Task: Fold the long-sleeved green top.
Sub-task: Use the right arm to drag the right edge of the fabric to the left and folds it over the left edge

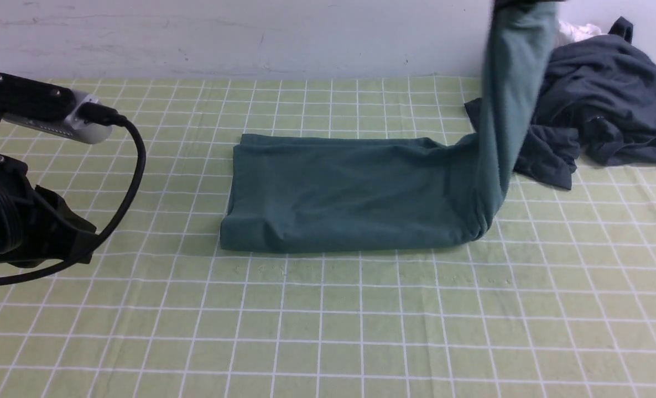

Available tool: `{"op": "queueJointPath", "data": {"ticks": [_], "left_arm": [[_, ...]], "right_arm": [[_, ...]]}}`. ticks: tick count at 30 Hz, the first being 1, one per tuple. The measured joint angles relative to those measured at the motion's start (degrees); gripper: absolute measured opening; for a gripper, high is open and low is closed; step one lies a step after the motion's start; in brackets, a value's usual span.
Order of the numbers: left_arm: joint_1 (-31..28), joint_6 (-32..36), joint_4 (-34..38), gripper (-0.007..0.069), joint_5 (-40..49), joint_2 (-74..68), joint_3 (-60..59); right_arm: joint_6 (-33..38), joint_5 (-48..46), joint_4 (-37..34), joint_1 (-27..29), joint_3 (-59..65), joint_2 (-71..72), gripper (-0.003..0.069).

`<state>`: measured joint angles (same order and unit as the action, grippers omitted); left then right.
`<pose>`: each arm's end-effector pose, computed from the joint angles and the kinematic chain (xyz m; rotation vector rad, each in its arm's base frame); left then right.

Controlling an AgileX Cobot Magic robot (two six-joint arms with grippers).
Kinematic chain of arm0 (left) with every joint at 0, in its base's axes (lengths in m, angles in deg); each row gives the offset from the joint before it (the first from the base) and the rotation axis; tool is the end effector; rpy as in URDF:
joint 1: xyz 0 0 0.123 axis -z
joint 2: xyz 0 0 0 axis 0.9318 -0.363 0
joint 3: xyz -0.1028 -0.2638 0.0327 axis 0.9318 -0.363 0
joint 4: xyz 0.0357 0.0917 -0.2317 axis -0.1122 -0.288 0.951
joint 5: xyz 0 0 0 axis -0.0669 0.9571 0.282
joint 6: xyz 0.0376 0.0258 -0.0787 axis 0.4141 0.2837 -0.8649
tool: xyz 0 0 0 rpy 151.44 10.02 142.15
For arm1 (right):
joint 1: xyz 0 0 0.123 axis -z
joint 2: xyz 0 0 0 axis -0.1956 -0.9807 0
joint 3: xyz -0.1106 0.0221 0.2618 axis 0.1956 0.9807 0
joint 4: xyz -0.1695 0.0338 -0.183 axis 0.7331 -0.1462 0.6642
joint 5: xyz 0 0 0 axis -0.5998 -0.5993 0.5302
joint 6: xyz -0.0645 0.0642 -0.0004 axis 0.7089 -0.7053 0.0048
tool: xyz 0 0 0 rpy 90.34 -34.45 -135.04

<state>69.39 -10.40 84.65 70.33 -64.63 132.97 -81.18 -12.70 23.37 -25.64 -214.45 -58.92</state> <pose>0.2108 -0.0257 0.3272 0.4066 2.4566 -0.2330 0.4378 0.1435 0.3889 -0.3888 2.3359 0.5527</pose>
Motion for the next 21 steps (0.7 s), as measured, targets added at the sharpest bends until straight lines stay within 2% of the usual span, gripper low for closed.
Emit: {"op": "queueJointPath", "data": {"ticks": [1,2,3,5,7,10,13,16,18,19,20,21], "left_arm": [[0.0,0.0,0.1,-0.0003,0.0,0.0,0.0],[0.0,0.0,0.3,-0.0003,0.0,0.0,-0.1],[0.0,0.0,0.5,-0.0003,0.0,0.0,0.0],[0.0,0.0,1.7,-0.0003,-0.3,0.0,-0.5],[0.0,0.0,2.6,-0.0003,-0.6,0.0,-1.0],[0.0,0.0,3.3,-0.0003,-0.9,0.0,-1.4],[0.0,0.0,3.6,-0.0003,-1.2,0.0,-1.4],[0.0,0.0,3.8,-0.0003,-1.3,0.0,-1.4],[0.0,0.0,3.8,-0.0003,-1.3,0.0,-1.4],[0.0,0.0,3.8,-0.0003,-1.3,0.0,-1.4],[0.0,0.0,3.8,-0.0003,-1.3,0.0,-1.4],[0.0,0.0,3.8,-0.0003,-1.3,0.0,-1.4]], "right_arm": [[0.7,1.1,-0.9,-1.2,0.0,-0.6,0.0008],[2.1,3.7,-2.6,-5.1,-0.1,-2.1,0.0008],[2.3,4.1,-2.8,-5.6,-0.1,-2.7,0.0008],[5.0,9.7,-4.1,-12.4,-0.1,-7.3,0.0008],[5.9,13.5,-4.2,-15.7,-0.1,-11.1,0.0008],[6.6,20.1,-3.1,-19.0,0.0,-16.0,0.0009],[6.7,24.2,-2.5,-20.0,0.0,-19.5,0.0033],[6.8,25.9,-2.8,-20.2,0.0,-22.6,0.0139],[6.8,25.5,-3.7,-20.2,-0.1,-22.8,0.0246],[6.8,25.4,-3.7,-20.2,-0.1,-22.8,0.0255],[6.8,24.1,-3.8,-20.2,-1.6,-22.4,0.0322],[6.8,22.9,-3.7,-20.1,-2.5,-22.1,0.0344]]}}
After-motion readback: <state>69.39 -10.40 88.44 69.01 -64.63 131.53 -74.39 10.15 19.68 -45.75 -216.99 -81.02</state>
